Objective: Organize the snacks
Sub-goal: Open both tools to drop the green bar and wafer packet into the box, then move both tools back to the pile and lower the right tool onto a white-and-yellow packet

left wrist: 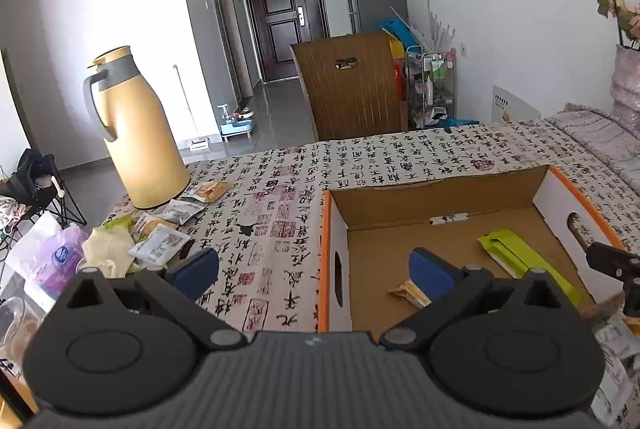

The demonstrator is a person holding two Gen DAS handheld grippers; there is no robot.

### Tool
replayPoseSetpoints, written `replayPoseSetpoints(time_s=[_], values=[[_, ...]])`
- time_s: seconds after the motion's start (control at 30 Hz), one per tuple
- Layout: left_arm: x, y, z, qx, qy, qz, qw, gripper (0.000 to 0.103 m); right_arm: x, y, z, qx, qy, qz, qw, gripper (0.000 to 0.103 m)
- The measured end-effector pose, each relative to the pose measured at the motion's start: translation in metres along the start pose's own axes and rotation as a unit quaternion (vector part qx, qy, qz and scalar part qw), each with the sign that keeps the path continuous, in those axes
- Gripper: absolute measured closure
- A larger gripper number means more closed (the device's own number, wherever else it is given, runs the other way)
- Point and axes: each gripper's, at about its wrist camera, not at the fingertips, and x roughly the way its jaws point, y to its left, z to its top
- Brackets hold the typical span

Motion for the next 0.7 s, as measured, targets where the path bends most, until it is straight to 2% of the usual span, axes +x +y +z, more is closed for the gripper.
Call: replayPoseSetpoints(time_s=[0.7], values=[[-0.095,0.008,-0.077,-0.044,-0.030,-0.033,0.9981,0.000,-0.100,0.016,-0.065,0.003,-0.007,0.012,1.000,0.000]])
